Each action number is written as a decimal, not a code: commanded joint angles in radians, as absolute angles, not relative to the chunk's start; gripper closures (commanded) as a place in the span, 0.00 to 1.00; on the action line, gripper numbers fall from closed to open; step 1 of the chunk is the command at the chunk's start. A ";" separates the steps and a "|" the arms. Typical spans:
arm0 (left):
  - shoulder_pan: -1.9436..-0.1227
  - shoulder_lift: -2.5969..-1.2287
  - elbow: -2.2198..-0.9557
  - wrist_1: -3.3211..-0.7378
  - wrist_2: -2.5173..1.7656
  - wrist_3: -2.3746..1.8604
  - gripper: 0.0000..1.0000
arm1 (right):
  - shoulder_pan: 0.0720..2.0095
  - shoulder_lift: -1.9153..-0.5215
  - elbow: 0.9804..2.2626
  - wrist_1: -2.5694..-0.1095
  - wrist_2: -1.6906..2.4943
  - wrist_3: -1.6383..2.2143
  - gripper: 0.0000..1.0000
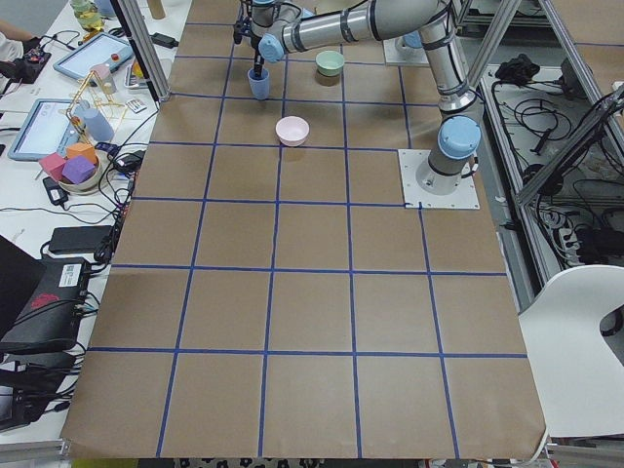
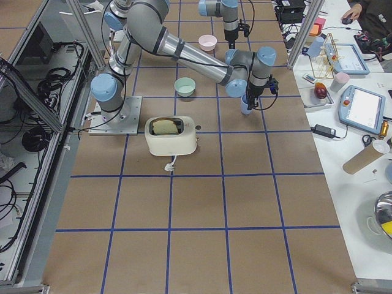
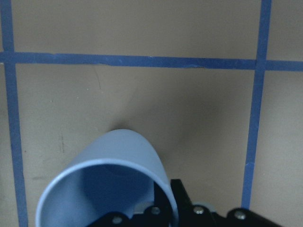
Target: Stack blue cups with both arms
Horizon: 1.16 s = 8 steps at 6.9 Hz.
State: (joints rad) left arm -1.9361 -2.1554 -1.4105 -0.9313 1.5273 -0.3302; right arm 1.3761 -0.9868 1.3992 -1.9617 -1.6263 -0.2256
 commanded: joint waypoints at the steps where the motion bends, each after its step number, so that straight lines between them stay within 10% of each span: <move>1: -1.872 -2.035 -1.347 -1.219 1.525 -0.319 0.00 | 1.371 -1.020 1.341 -1.838 -1.615 -0.197 1.00; 5: -1.853 -1.768 -1.307 -1.815 1.545 -0.288 0.00 | 1.528 -1.140 1.264 -1.620 -1.512 0.143 1.00; 8: -1.761 -1.636 -1.460 -1.722 1.542 -0.313 0.00 | 1.716 -1.141 1.261 -1.632 -1.500 0.455 1.00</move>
State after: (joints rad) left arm -1.8089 -1.6867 -1.3886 -1.8135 1.5424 -0.3065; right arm 1.6442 -1.1404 1.2616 -1.6293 -1.5047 0.3421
